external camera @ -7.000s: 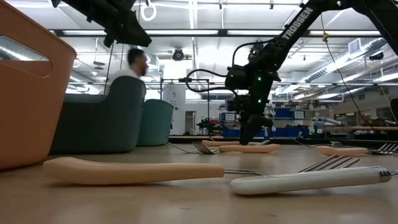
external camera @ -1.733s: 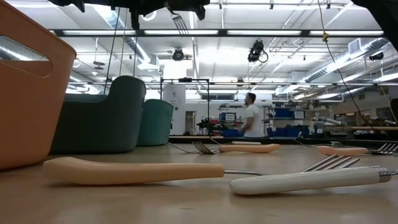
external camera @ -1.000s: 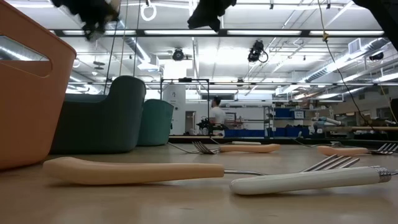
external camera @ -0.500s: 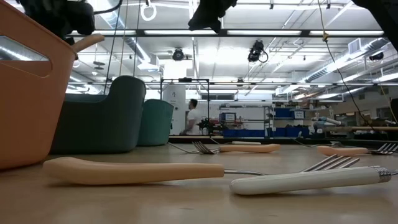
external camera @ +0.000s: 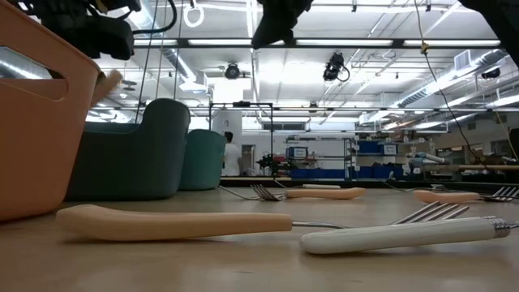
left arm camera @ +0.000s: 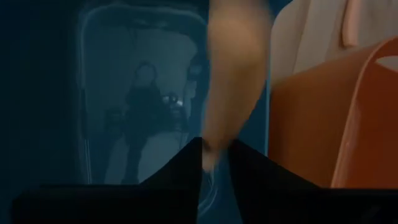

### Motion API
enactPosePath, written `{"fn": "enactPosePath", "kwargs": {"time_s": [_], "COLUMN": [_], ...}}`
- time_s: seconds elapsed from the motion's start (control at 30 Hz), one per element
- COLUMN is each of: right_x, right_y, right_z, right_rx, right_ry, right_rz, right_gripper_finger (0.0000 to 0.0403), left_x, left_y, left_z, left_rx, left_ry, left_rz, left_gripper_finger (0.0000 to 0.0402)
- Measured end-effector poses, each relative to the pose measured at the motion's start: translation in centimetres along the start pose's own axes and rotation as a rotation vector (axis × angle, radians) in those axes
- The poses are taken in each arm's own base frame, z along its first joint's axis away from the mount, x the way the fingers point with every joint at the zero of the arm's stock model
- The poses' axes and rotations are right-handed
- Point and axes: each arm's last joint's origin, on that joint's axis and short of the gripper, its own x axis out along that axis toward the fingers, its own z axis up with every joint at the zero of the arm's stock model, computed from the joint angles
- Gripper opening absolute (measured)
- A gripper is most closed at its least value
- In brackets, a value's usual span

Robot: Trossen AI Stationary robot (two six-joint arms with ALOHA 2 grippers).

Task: Sort silverware by color (type)
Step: Put the orange fork into the blue bin, then put the white fork into the green bin

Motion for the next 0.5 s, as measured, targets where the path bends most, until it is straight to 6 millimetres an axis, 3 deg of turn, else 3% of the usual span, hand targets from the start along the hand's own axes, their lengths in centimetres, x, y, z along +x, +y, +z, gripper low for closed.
{"fn": "enactPosePath", "kwargs": {"time_s": [0.3, 0.5], "right_x": [-0.3, -0.9], "right_y": [-1.3, -3.6], "right_z": [-1.7, -3.1], "right_rx": [0.014, 0.075], "right_ry": [0.168, 0.257], "right_rz": [-0.071, -0.103], "right_gripper_finger": [0.0096, 0.0096], "left_x": [0.6, 0.3], "left_y": [-0.2, -0.5], "left_z": [0.4, 2.0], "left_rx": [-0.068, -0.064], "left_ry": [0.015, -0.173], "left_rz": [-0.001, -0.006], "left_gripper_finger": [0.0134, 0.0133]}}
